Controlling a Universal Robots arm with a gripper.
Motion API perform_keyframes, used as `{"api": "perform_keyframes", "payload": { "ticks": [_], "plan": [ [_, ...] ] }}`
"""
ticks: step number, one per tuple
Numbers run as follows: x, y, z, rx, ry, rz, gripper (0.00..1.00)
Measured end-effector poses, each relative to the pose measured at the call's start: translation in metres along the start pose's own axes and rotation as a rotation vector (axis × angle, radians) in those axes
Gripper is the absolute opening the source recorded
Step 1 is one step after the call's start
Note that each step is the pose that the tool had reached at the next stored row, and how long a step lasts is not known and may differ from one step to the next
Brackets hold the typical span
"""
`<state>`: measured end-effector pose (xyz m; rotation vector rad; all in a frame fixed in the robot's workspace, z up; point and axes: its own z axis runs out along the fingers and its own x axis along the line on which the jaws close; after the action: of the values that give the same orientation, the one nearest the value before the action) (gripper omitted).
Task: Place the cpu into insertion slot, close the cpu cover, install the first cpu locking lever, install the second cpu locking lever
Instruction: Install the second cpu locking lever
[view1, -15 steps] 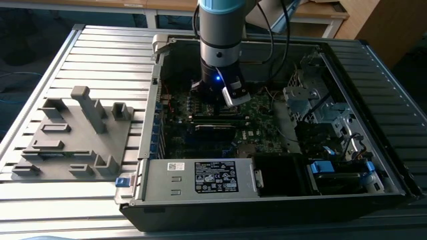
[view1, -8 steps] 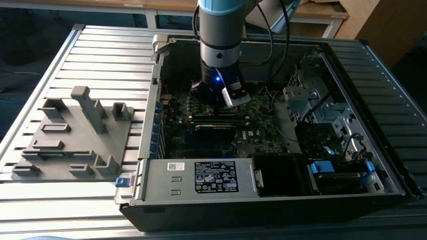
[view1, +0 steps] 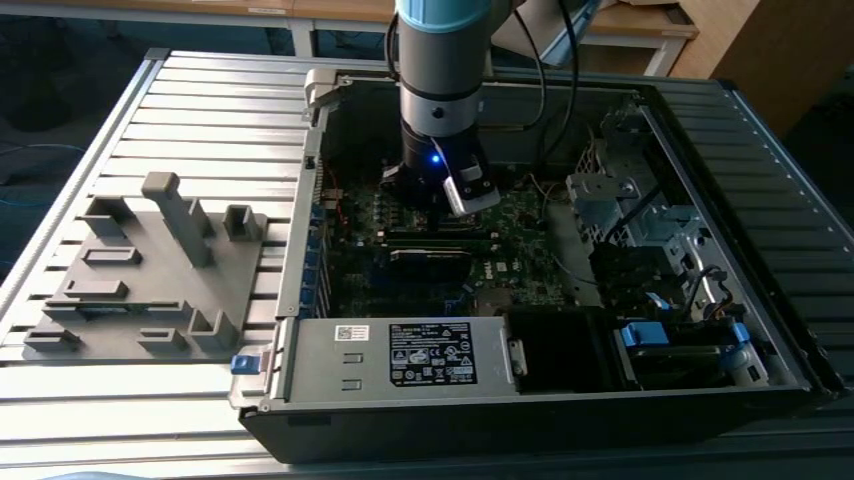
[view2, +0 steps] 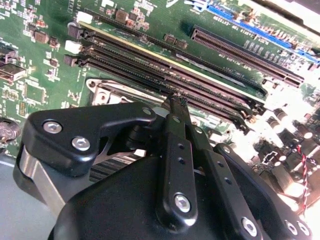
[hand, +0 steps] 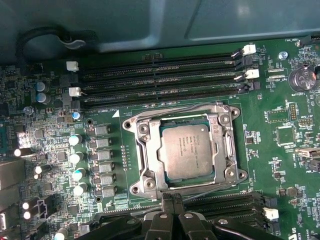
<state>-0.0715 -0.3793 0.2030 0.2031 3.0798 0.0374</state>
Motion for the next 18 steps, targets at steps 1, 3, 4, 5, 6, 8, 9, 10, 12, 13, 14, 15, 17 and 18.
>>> {"api": "perform_keyframes", "payload": {
  "ticks": [1, 3, 4, 5, 6, 8, 9, 10, 12, 13, 14, 15, 17, 18],
  "plan": [
    [0.0001, 0.0000, 0.0003, 0.0001, 0.0001, 0.000, 0.10],
    [0.0001, -0.0001, 0.0004, 0.0005, 0.0002, 0.000, 0.10],
    [0.0001, -0.0001, 0.0004, 0.0005, 0.0002, 0.000, 0.10],
    [0.0001, -0.0001, 0.0005, 0.0004, 0.0002, 0.000, 0.10],
    [0.0001, -0.0001, 0.0005, 0.0003, 0.0001, 0.000, 0.10],
    [0.0001, -0.0001, 0.0012, 0.0003, 0.0001, 0.000, 0.10],
    [0.0002, -0.0001, 0.0015, 0.0002, 0.0001, 0.000, 0.10],
    [0.0002, -0.0001, 0.0017, 0.0002, 0.0001, 0.000, 0.10],
    [0.0002, -0.0001, 0.0021, 0.0001, -0.0001, 0.000, 0.10],
    [0.0004, -0.0001, 0.0024, 0.0001, -0.0003, 0.000, 0.10],
    [0.0004, -0.0001, 0.0025, 0.0003, -0.0002, 0.000, 0.10],
    [0.0005, -0.0001, 0.0027, 0.0006, -0.0003, 0.000, 0.10],
    [0.0005, -0.0001, 0.0029, 0.0005, -0.0003, 0.000, 0.10],
    [0.0005, -0.0002, 0.0030, 0.0006, -0.0003, 0.000, 0.10]
  ]
}}
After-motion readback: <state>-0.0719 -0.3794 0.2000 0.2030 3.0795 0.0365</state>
